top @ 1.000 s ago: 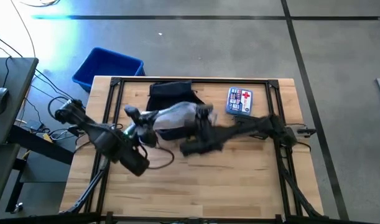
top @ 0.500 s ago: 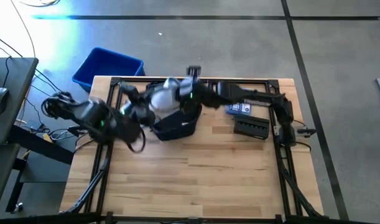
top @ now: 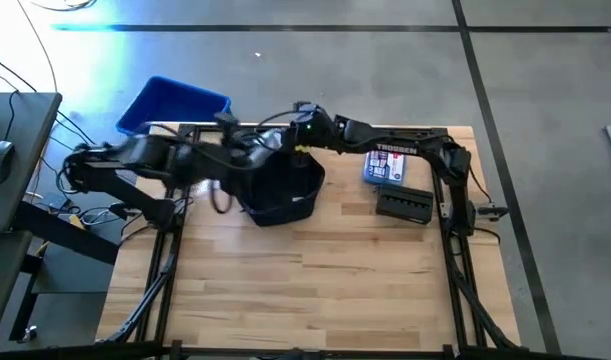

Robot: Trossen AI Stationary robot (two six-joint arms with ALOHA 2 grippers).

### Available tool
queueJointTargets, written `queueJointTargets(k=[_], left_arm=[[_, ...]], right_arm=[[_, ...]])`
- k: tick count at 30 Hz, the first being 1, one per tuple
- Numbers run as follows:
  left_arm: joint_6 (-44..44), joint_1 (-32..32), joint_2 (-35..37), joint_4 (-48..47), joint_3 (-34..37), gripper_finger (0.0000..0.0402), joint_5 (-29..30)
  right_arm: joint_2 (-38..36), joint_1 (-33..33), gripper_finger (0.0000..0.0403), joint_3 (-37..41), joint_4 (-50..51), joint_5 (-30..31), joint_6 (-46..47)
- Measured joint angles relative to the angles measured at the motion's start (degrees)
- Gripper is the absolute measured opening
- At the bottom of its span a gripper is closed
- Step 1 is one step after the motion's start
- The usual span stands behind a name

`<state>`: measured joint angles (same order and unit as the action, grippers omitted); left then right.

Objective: Unpack backpack
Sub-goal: Put the transparent zip bag into the black backpack

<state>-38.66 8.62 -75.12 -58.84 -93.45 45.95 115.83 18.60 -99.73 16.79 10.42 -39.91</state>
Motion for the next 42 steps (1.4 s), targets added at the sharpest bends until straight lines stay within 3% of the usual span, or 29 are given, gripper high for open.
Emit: queueJointTargets(k=[6, 12, 19, 24, 27, 30, 37, 42], left_arm=[[4.67, -1.13, -3.12, 10.34, 11.72, 0.0000, -0.46], [6.61, 0.94, -6.68, 19.54, 20.79, 0.0000, -0.16], [1.16, 7.00, -8.25, 15.52, 21.40, 0.0000, 15.50], [6.78, 8.45, -7.74, 13.47, 21.35, 0.0000, 8.75], [10.07, 10.45, -7.75, 10.73, 21.39, 0.0000, 8.31], [12.74, 12.85, -7.75, 9.01, 21.35, 0.0000, 8.25], [18.66, 18.98, -7.75, 5.78, 21.39, 0.0000, 6.52], [22.03, 20.78, -7.75, 5.16, 21.41, 0.0000, 7.51]], right_arm=[[0.13, 1.41, 0.0000, 10.27, -4.86, -2.28, -3.73], [0.26, 1.38, 0.0000, 13.56, -6.68, -1.93, -6.80], [0.26, -1.97, 0.0000, 11.36, -6.22, -2.01, 1.31], [0.26, -5.71, 0.0000, 10.55, -6.24, -4.92, 9.30], [0.79, -6.86, 0.0000, 10.61, -5.87, -9.74, 14.84], [2.13, -7.54, 0.0000, 10.61, -5.43, -10.45, 18.33], [5.98, -8.22, 0.0000, 10.67, -3.75, -13.39, 20.24], [9.05, -8.32, 0.0000, 10.74, -14.98, -12.70, 18.35]])
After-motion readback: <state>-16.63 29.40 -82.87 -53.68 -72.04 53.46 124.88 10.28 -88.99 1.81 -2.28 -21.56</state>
